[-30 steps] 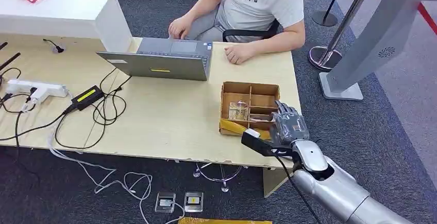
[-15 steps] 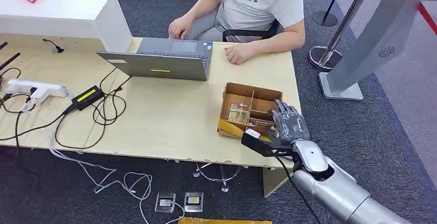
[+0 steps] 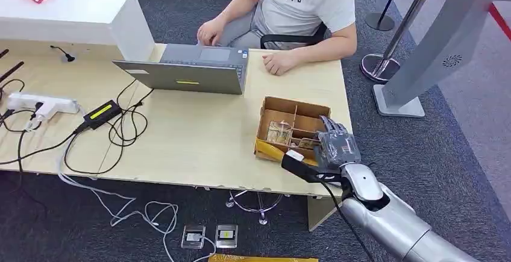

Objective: Pass the card to the sensor for recognition and then transmit it.

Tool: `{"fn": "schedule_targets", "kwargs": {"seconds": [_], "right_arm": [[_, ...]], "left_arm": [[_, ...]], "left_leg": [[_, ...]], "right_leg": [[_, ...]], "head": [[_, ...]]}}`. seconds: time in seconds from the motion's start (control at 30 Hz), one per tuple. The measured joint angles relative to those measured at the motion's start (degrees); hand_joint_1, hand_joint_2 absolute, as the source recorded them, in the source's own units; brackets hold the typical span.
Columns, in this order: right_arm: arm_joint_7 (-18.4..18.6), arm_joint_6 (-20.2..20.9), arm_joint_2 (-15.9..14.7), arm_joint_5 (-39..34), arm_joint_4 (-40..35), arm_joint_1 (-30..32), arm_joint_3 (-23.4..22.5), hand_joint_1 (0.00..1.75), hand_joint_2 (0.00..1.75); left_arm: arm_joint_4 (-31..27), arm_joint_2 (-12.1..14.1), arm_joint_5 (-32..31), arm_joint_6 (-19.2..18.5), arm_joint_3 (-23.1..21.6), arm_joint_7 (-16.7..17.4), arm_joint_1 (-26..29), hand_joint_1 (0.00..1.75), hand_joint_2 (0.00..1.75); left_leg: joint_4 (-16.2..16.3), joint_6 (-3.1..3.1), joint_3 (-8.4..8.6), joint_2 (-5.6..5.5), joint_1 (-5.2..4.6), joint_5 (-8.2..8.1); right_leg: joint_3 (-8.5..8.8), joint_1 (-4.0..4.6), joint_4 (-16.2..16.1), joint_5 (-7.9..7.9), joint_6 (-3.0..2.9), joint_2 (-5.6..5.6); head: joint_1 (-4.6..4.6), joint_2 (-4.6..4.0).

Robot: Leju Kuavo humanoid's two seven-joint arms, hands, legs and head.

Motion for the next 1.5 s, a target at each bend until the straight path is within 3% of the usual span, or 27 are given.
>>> {"fn": "schedule_targets", "kwargs": {"seconds": [0.57, 0.6, 0.63, 0.7, 1.03, 1.07, 1.1, 1.5], "right_arm": [[-0.42, -1.29, 0.00, 0.11, -0.37, 0.25, -0.77, 1.75, 1.75], [-0.42, -1.31, 0.00, 0.13, -0.39, 0.28, -0.87, 1.48, 1.75], [-0.42, -1.31, 0.02, 0.13, -0.39, 0.31, -0.96, 1.48, 1.75], [-0.42, -1.33, 0.07, 0.17, -0.52, 0.44, -1.12, 1.75, 1.75], [-0.61, -1.03, 0.07, 1.07, -0.83, 0.95, -1.40, 1.75, 1.75], [-0.61, -1.03, 0.11, 1.07, -0.83, 0.95, -1.42, 1.47, 1.75], [-0.61, -1.03, 0.13, 1.07, -0.83, 0.95, -1.42, 0.00, 1.75], [-1.05, -0.92, 0.52, 1.27, -0.83, 1.04, -1.42, 0.00, 1.75]], "left_arm": [[0.00, -0.04, -0.13, 0.55, 0.00, 0.39, 0.00, 0.00, 0.00], [0.00, -0.04, -0.15, 0.55, 0.00, 0.39, 0.00, 0.00, 0.00], [0.00, -0.04, -0.15, 0.55, 0.00, 0.39, 0.00, 0.00, 0.00], [0.00, -0.04, -0.15, 0.55, 0.00, 0.39, 0.00, 0.00, 0.00], [0.00, -0.07, -0.15, 1.05, 0.00, 0.57, 0.00, 0.00, 0.00], [0.00, -0.07, -0.13, 1.12, 0.00, 0.57, 0.00, 0.00, 0.00], [0.00, -0.07, -0.11, 1.16, 0.00, 0.57, 0.00, 0.00, 0.00], [0.00, -0.31, -0.04, 1.75, 0.00, 0.61, -0.01, 0.00, 0.00]], "left_leg": [[0.00, 0.00, 0.00, 0.00, 0.00, 0.00], [0.00, 0.00, 0.00, 0.00, 0.00, 0.00], [0.00, 0.00, 0.00, 0.00, 0.00, 0.00], [0.00, 0.00, 0.00, 0.00, 0.00, 0.00], [0.00, 0.00, 0.00, 0.00, 0.00, 0.00], [0.00, 0.00, 0.00, 0.00, 0.00, 0.00], [0.00, 0.00, 0.00, 0.00, 0.00, 0.00], [0.00, 0.00, 0.00, 0.00, 0.00, 0.00]], "right_leg": [[0.00, 0.00, 0.00, 0.00, 0.00, 0.00], [0.00, 0.00, 0.00, 0.00, 0.00, 0.00], [0.00, 0.00, 0.00, 0.00, 0.00, 0.00], [0.00, 0.00, 0.00, 0.00, 0.00, 0.00], [0.00, 0.00, 0.00, 0.00, 0.00, 0.00], [0.00, 0.00, 0.00, 0.00, 0.00, 0.00], [0.00, 0.00, 0.00, 0.00, 0.00, 0.00], [0.00, 0.00, 0.00, 0.00, 0.00, 0.00]], "head": [[0.00, 0.00], [0.00, 0.02], [0.00, 0.00], [0.00, 0.00], [0.00, 0.00], [0.00, 0.00], [0.00, 0.00], [0.00, 0.00]]}}
